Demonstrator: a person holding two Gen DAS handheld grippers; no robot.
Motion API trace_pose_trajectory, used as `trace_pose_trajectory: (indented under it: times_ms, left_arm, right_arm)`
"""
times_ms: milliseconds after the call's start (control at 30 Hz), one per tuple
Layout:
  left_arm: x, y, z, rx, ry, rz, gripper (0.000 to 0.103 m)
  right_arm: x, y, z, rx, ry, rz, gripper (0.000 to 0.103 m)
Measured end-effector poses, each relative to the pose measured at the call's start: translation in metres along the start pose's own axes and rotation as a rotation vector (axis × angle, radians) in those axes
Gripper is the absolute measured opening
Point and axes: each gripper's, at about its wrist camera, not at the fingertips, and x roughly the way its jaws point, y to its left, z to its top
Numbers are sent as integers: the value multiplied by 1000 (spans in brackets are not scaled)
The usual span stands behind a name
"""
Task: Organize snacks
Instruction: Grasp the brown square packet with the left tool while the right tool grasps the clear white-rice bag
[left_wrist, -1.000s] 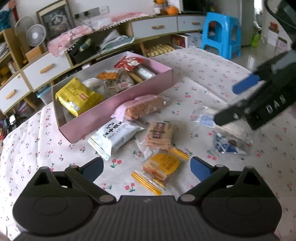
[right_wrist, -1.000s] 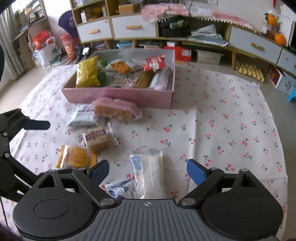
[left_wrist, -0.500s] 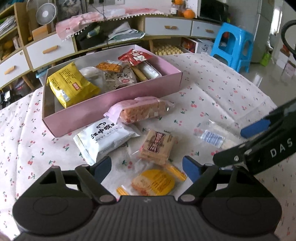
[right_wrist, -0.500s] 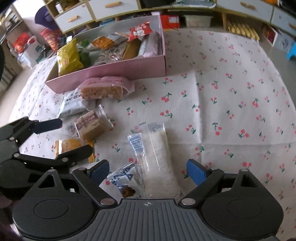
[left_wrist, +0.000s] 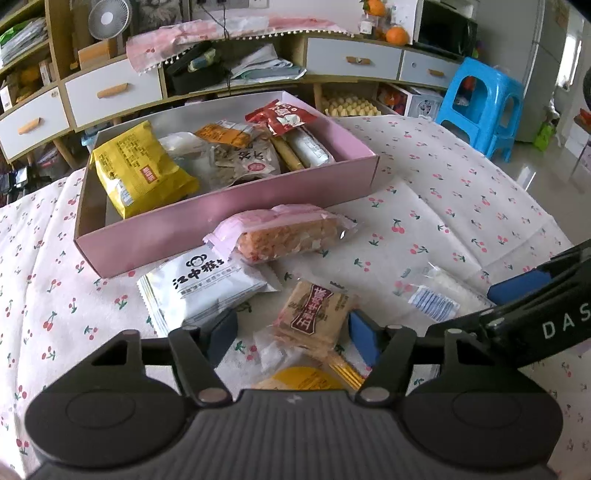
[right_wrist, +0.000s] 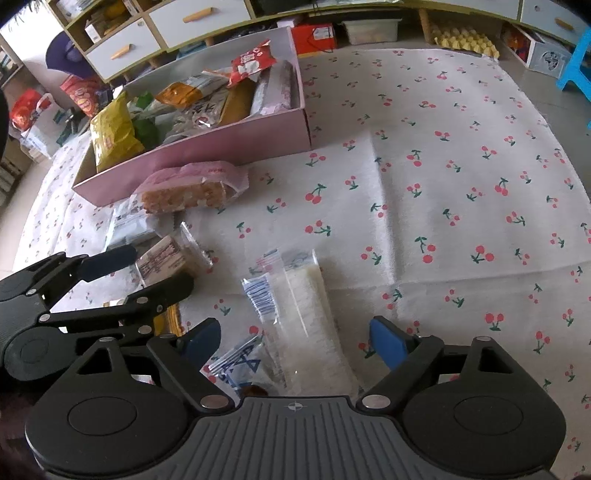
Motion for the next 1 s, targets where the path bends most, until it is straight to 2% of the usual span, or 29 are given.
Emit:
trace_pose_trajectory:
  times_ms: [200, 333, 533, 600, 1000]
  left_arm:
    - [1, -1, 1, 1, 7, -19, 51]
    - [1, -4, 2, 9, 11, -5, 50]
    - [1, -5, 3, -4, 21, -6, 47]
    - [0, -5, 3, -7, 24, -6, 47]
    - [-4, -9, 7, -28, 45, -1, 46]
  right_arm:
    - [-1, 0, -1, -11, -4, -16, 81]
    - [-2, 2, -2, -36, -8, -36, 74]
    - [-3, 4, -2, -59, -15, -61, 51]
    - [-4, 5, -3, -62, -14, -54, 39]
    - [-8, 7, -1, -50, -43, -50, 35]
